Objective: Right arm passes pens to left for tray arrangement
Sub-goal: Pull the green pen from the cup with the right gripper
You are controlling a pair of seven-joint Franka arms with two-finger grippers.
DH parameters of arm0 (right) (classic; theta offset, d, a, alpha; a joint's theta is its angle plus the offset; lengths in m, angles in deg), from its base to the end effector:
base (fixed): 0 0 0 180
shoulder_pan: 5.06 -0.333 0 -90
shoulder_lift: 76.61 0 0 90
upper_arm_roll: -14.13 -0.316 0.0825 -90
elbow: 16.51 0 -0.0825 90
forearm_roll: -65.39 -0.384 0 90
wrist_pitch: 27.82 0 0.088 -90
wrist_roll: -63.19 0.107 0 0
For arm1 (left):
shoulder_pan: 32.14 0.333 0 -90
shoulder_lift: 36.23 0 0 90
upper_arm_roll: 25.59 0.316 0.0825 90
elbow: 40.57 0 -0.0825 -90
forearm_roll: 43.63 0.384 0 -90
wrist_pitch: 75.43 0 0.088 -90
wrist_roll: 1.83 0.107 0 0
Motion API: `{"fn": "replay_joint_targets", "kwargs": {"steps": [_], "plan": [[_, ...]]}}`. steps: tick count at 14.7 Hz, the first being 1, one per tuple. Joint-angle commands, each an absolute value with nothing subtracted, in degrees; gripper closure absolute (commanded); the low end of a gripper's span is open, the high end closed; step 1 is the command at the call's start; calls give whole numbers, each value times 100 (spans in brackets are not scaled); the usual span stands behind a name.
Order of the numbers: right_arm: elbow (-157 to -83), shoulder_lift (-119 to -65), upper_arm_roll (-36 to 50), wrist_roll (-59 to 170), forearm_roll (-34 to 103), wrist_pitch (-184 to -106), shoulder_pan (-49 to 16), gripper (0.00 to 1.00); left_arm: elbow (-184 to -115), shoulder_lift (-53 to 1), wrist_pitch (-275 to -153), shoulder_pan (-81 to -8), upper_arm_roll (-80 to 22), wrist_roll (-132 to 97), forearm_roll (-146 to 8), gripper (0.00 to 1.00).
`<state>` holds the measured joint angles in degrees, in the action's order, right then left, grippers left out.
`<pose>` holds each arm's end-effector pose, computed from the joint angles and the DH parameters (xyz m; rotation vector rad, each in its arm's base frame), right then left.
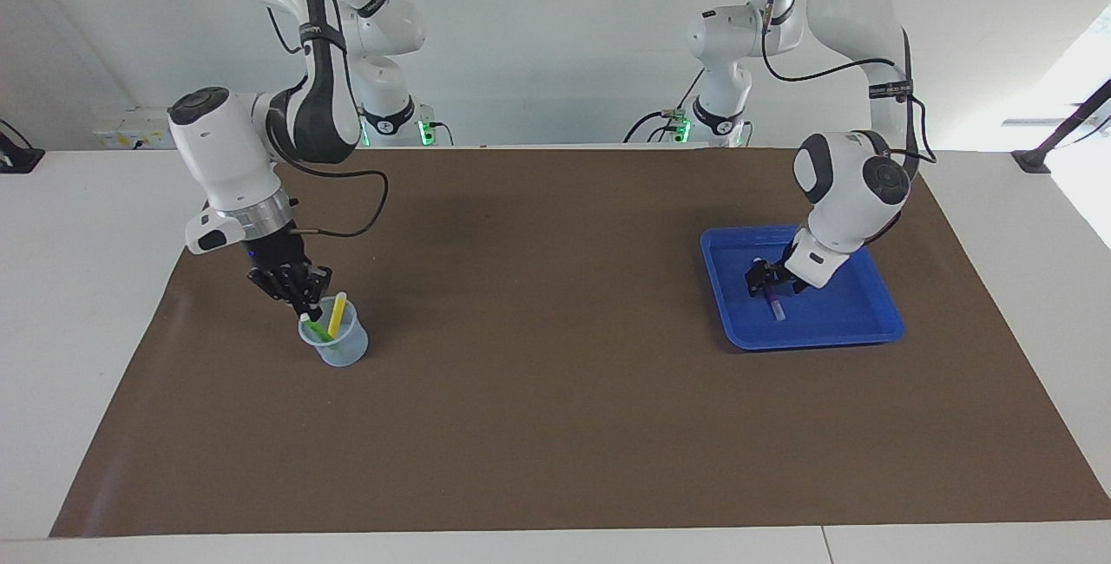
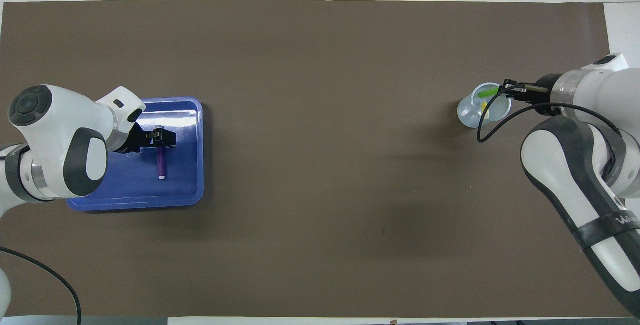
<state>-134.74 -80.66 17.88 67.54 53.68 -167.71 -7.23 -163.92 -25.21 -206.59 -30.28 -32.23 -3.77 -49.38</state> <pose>0.5894 -0.0154 0.4318 -2.9296 0.3514 -0.4510 0.5535 -0.0480 0.3069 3.0476 0.0307 -0.0929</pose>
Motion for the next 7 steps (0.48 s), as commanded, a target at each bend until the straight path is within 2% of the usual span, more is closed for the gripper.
{"fn": "replay_joint_targets", "kwargs": {"steps": [1, 4, 7], "plan": [[-13227, -7750, 1782, 6706, 5247, -16187, -717, 100, -16100, -2603, -20176, -3003, -3209, -332, -4882, 0], [-13086, -7433, 1782, 6706, 5326, -15712, -717, 100, -15284, -2603, -19078, -3003, -3209, -429, -5065, 0], [-12481, -7493, 1773, 6889, 5335, -14974, -725, 100, -14676, -2638, -18277, -3003, -3218, -866, -5189, 0]]}}
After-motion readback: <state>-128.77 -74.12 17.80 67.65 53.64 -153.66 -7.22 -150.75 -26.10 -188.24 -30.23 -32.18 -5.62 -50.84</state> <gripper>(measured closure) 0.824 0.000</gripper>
